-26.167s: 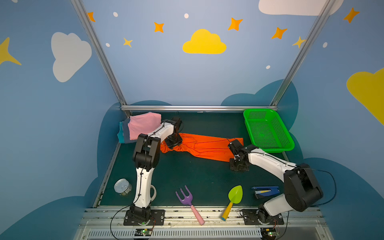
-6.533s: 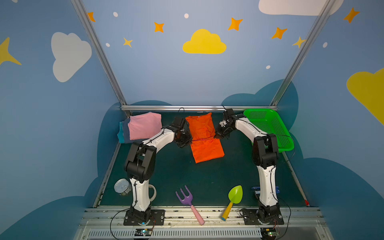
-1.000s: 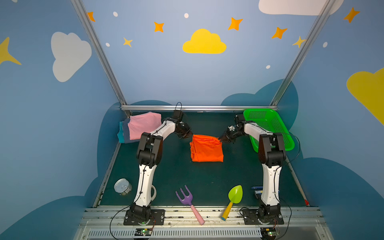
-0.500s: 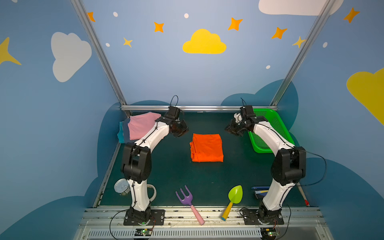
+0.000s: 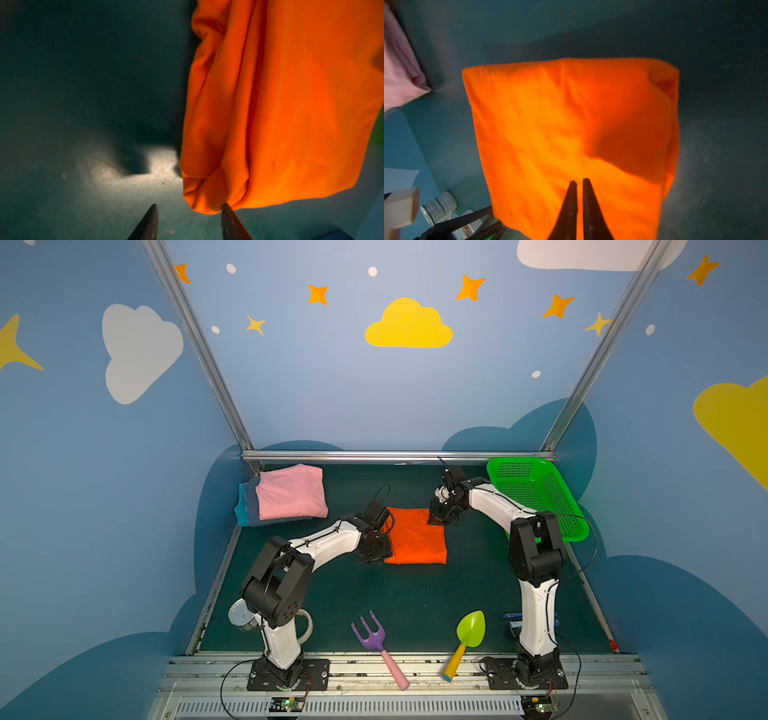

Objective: Fold and stack the t-shirts

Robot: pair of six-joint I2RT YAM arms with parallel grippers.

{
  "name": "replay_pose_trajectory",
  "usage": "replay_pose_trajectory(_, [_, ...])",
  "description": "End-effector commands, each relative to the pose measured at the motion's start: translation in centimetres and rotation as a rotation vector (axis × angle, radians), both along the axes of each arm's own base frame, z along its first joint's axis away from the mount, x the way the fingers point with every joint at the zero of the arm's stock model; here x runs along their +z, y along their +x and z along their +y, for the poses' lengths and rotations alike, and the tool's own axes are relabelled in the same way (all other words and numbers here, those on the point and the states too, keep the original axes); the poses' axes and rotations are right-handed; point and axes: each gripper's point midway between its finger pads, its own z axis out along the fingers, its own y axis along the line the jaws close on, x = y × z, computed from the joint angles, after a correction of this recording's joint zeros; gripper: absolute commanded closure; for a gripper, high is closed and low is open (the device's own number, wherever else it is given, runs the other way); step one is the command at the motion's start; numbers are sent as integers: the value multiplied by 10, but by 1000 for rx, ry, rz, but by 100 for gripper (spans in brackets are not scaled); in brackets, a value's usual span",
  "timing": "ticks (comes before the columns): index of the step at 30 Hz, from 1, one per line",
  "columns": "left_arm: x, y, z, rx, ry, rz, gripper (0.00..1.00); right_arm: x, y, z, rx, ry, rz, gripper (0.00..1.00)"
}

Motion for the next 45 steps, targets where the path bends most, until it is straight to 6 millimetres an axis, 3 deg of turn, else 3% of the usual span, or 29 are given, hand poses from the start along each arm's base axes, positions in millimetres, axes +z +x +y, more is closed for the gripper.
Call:
replay_pose_trajectory(1, [1, 13, 1, 7, 16, -44, 51, 5, 6, 7, 8, 6, 0, 90])
replay_pose_trajectory(15, [4, 10, -19, -11, -108, -63, 55, -33, 10, 10, -20, -26, 69, 88])
replay_pose_trajectory(17, [-2, 8, -21, -16, -104, -50, 64, -36, 10, 11, -23, -33, 74, 88])
replay_pose_trajectory(20, [-10, 3, -21, -17, -92, -20, 87, -39, 10, 7, -34, -56, 75, 89])
replay_pose_trajectory(22, [-11, 0, -15, -18, -68, -10, 96, -42, 11, 1, -47, -78, 79, 88])
replay_pose_trajectory(28, [-11, -7, 24, 12, 25, -23, 96, -58, 10, -12, -89, -95, 127, 88])
replay_pose_trajectory(35, [-25, -11, 62, 69, 63, 11, 96, -74, 8, -24, -109, -120, 161, 89])
replay_pose_trajectory(40, [-18, -9, 49, 53, 17, 3, 95, -66, 7, -15, -89, -70, 159, 90])
replay_pose_trajectory(42, [-12, -7, 42, 44, 5, -5, 87, -52, 3, -6, -67, -41, 141, 90])
replay_pose_trajectory(45, [-4, -11, 28, 15, -31, -9, 83, -22, -11, 7, -25, -6, 95, 89])
